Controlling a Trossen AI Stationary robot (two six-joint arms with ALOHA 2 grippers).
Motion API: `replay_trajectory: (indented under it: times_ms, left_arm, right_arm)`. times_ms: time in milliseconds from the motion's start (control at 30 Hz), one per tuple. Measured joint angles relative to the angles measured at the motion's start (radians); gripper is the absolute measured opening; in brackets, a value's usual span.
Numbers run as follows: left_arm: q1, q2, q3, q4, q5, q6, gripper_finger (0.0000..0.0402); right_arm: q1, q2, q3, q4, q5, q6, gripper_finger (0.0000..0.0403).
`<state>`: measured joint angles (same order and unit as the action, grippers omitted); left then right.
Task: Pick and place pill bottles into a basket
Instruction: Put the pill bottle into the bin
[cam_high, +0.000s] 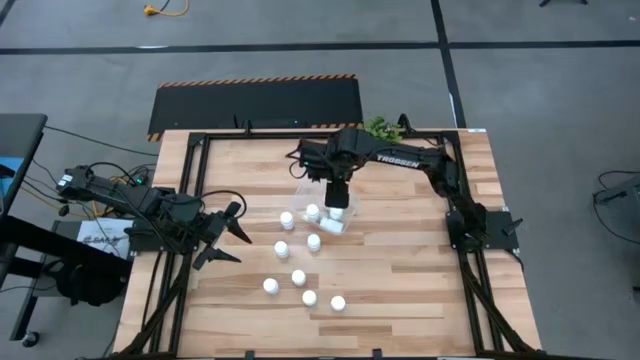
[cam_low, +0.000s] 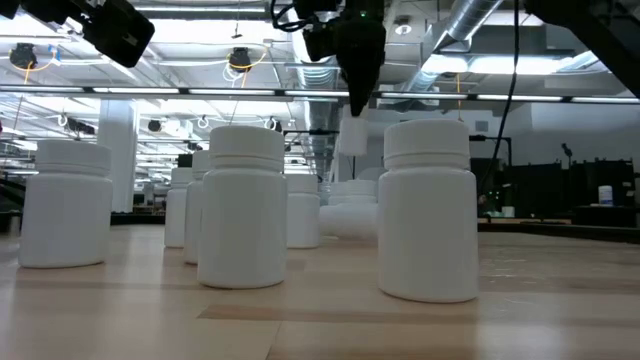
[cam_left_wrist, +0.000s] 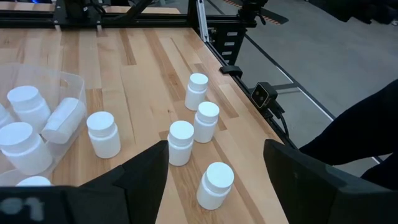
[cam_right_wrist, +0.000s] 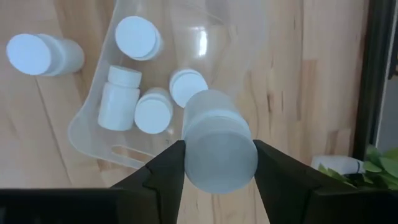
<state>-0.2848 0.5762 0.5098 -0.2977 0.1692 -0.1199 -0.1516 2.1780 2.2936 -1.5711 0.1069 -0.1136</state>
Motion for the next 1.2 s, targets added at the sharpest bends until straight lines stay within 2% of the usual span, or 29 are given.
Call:
replay_trajectory:
  times_ms: [200, 500, 667, 967, 1200]
  left_arm:
    - [0.0, 0.0, 0.0, 0.0, 0.0, -0.008, 0.0251]
    - [0.0, 0.0, 0.0, 0.0, 0.0, -0.008, 0.0251]
    - [0.0, 0.0, 0.0, 0.0, 0.0, -0.011, 0.0251]
    - [0.0, 0.0, 0.0, 0.0, -0.006, -0.013, 0.0251]
    - [0.0, 0.0, 0.0, 0.0, -0.01, -0.015, 0.0251]
  right_arm:
    - [0.027, 0.0, 0.0, 0.0, -0.005, 0.0, 0.015]
    - [0.064, -0.002, -0.001, 0.0, -0.006, 0.024, 0.0163]
    - [0.078, -0.048, -0.026, 0.002, -0.006, 0.035, 0.015]
    - [0.077, -0.108, -0.042, 0.0, 0.0, 0.087, 0.016]
    - [0.07, -0.095, -0.042, 0.0, -0.001, 0.046, 0.0151]
